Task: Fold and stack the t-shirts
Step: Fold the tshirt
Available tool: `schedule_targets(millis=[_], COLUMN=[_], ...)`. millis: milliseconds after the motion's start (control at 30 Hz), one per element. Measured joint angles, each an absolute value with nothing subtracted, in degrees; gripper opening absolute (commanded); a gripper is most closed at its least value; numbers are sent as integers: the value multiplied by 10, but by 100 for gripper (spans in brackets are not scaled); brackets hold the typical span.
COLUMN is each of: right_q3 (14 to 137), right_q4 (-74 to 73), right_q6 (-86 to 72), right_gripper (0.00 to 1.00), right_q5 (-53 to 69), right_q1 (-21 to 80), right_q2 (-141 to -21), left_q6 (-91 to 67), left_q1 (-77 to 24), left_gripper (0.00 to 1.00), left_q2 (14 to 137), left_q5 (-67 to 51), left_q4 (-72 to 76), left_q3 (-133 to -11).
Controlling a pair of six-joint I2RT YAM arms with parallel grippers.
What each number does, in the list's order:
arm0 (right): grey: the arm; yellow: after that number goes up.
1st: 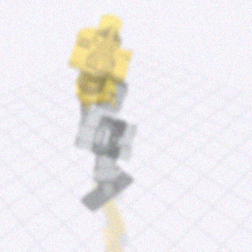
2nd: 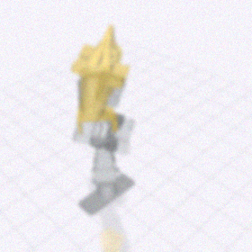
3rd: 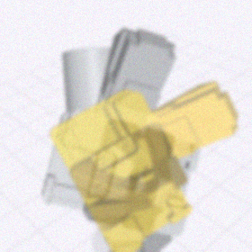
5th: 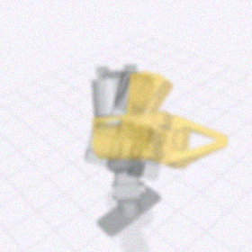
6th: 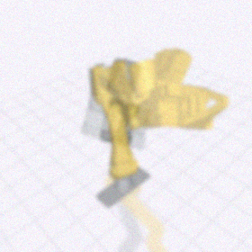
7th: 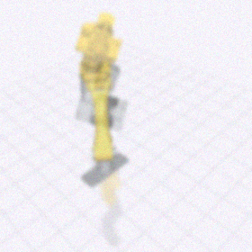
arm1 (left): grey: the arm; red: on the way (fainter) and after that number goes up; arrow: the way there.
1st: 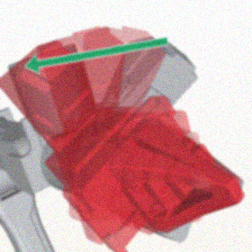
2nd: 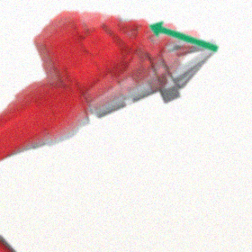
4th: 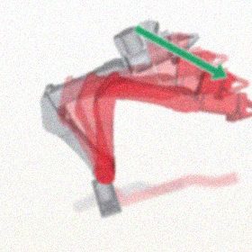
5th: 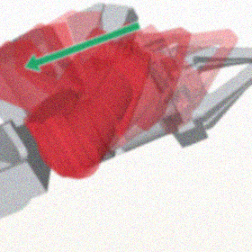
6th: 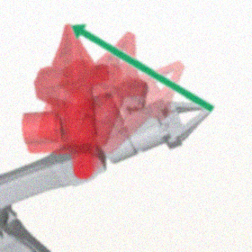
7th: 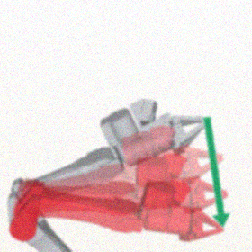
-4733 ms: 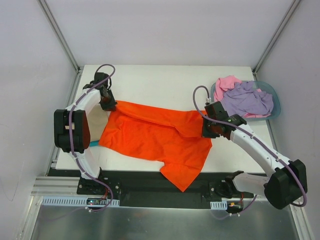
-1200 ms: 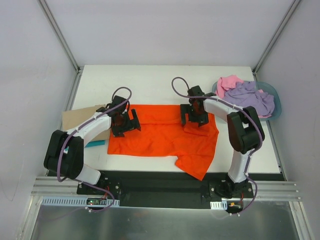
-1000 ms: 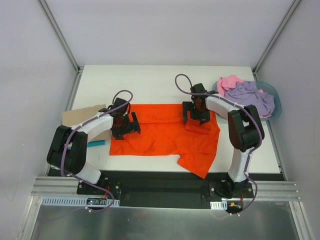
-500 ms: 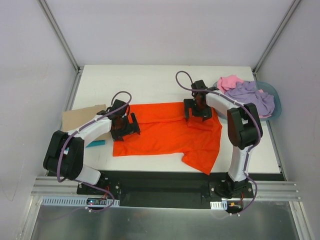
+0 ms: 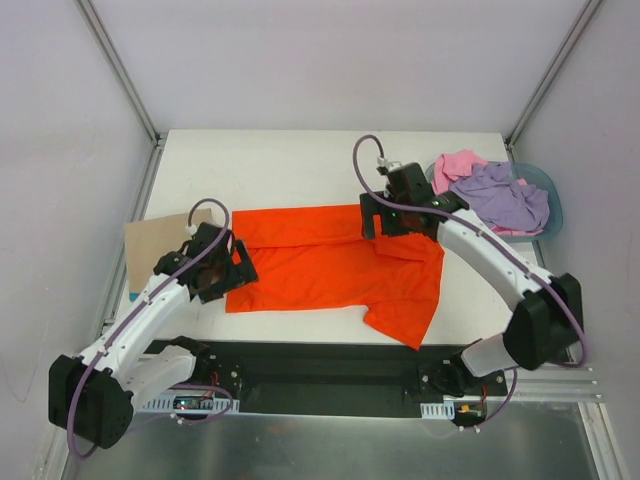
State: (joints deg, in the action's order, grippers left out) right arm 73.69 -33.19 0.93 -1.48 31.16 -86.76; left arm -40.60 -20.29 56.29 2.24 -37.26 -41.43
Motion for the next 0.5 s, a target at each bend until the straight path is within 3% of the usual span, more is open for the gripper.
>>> schedule_targets(millis=[133, 167, 233, 500], right_q3=[634, 613, 578, 533], right_q4=[-321, -322, -321, -327], right_q6=[-28, -37, -51, -71], right_gripper=[97, 97, 97, 97], right_q5=[-31, -36, -43, -63], right_q1=[311, 311, 311, 311], right_q2=[-776, -761, -738, -699], left_q6=[-447, -461, -484, -530], left_q1=[-203, -203, -203, -203], left_gripper=[90, 80, 72, 59], left_q2=[537, 533, 527, 542], left_q5=[38, 44, 56, 100], left_q4=[-421, -431, -442, -434], left_q3=[-350, -338, -321, -310])
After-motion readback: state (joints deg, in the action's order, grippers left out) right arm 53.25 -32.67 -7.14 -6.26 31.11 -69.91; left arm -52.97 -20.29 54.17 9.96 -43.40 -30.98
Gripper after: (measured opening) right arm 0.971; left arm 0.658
